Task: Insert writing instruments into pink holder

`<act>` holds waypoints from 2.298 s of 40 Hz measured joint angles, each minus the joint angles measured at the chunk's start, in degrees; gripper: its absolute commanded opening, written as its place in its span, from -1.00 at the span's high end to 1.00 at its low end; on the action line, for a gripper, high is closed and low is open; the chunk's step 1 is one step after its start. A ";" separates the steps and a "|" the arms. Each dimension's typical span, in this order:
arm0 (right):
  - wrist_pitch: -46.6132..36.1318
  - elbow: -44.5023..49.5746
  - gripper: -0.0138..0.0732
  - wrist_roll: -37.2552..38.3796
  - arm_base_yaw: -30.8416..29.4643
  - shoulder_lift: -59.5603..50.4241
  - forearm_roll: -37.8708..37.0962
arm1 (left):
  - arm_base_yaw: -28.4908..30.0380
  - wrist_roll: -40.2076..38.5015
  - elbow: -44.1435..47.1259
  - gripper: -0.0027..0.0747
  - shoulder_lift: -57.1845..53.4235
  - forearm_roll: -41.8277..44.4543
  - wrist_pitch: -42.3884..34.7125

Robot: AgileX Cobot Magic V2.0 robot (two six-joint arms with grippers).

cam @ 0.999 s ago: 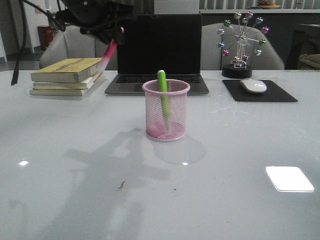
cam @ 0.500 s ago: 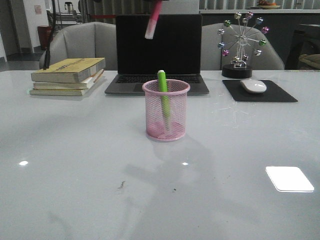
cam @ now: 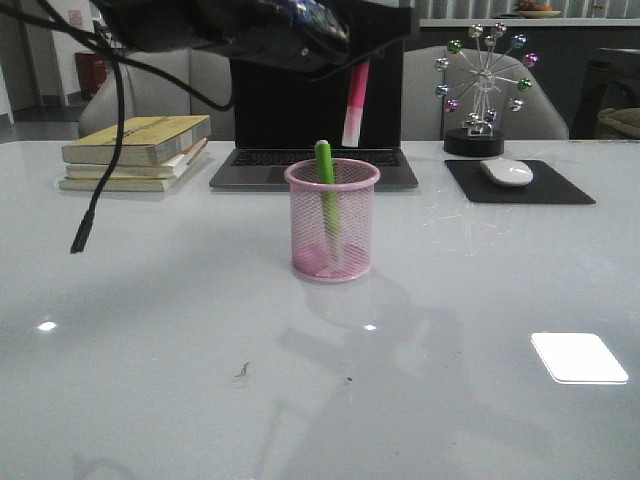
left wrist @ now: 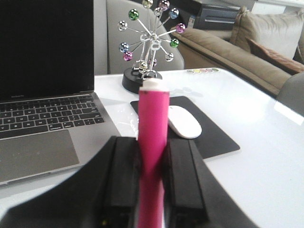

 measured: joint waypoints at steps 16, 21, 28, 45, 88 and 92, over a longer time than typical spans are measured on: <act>0.00 0.00 -0.17 0.00 0.00 0.00 0.00 | -1.08 0.00 8.99 0.66 -0.56 -1.50 -12.27; 0.00 0.00 -0.17 0.00 0.00 0.00 0.00 | -0.44 0.00 9.39 0.55 -0.56 -1.59 -12.27; 0.00 0.00 -0.17 0.00 0.00 0.00 0.00 | 0.53 0.00 9.39 0.16 -0.56 -1.59 -11.65; 0.00 0.00 -0.17 0.00 0.00 0.00 0.00 | 0.67 0.13 9.39 0.10 -1.30 -1.46 -9.88; 0.00 0.00 -0.17 0.00 0.00 0.00 0.00 | 28.54 3.74 23.22 0.29 -51.30 10.34 38.28; 0.00 0.00 -0.17 0.00 0.00 0.00 0.00 | 29.70 3.74 28.44 0.29 -55.47 10.34 38.51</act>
